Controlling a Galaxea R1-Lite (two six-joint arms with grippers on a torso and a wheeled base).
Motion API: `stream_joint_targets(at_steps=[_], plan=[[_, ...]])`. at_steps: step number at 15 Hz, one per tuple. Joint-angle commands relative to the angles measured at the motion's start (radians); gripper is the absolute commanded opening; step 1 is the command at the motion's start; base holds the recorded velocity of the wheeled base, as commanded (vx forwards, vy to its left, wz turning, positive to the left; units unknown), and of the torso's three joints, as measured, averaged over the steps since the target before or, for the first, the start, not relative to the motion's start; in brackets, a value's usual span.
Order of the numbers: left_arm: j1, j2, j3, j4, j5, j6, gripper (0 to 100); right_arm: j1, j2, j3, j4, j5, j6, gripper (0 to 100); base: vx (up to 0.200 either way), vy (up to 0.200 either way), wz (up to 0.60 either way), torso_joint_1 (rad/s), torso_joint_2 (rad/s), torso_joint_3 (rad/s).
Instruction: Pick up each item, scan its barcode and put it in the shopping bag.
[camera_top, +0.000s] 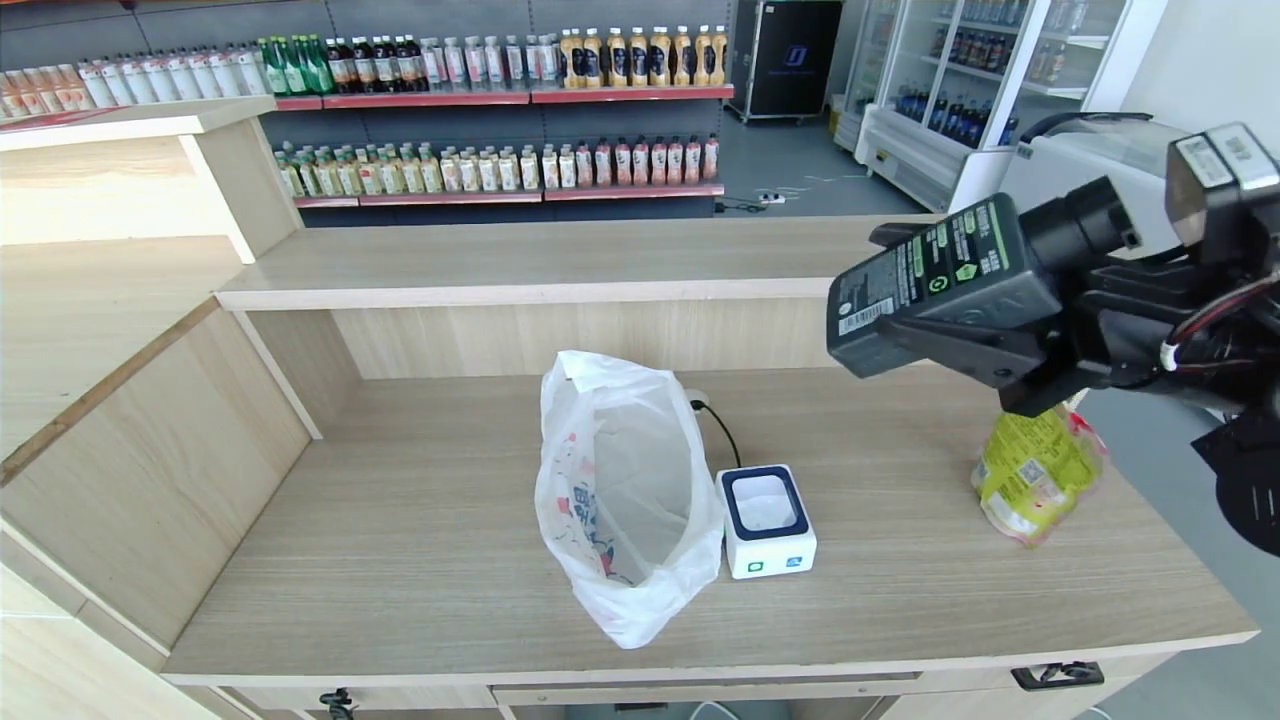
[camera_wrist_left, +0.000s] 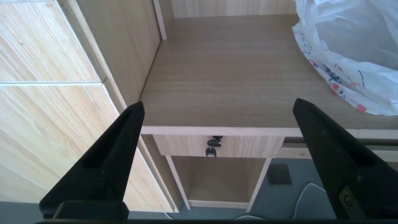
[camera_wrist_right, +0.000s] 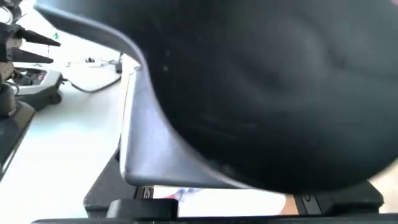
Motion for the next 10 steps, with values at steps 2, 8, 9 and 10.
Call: stream_joint_targets(at_steps=[2, 8, 9, 10], plan=[[0.0, 0.0, 0.0, 0.0, 0.0, 0.0, 100, 0.162, 0.066, 0.022, -0.213, 0.031, -0.087, 0, 0.0, 0.0, 0.0, 0.0, 0.0, 0.0], [0.0, 0.0, 0.0, 0.0, 0.0, 0.0, 100, 0.411, 0.146, -0.097, -0.207, 0.051, -0.271, 0, 0.0, 0.0, 0.0, 0.0, 0.0, 0.0], [0.0, 0.0, 0.0, 0.0, 0.0, 0.0, 100, 0.452, 0.168, -0.134, -0.207, 0.051, -0.272, 0, 0.0, 0.0, 0.0, 0.0, 0.0, 0.0], [0.0, 0.0, 0.0, 0.0, 0.0, 0.0, 100, 0.464, 0.184, -0.148, -0.207, 0.051, -0.275, 0, 0.0, 0.0, 0.0, 0.0, 0.0, 0.0]])
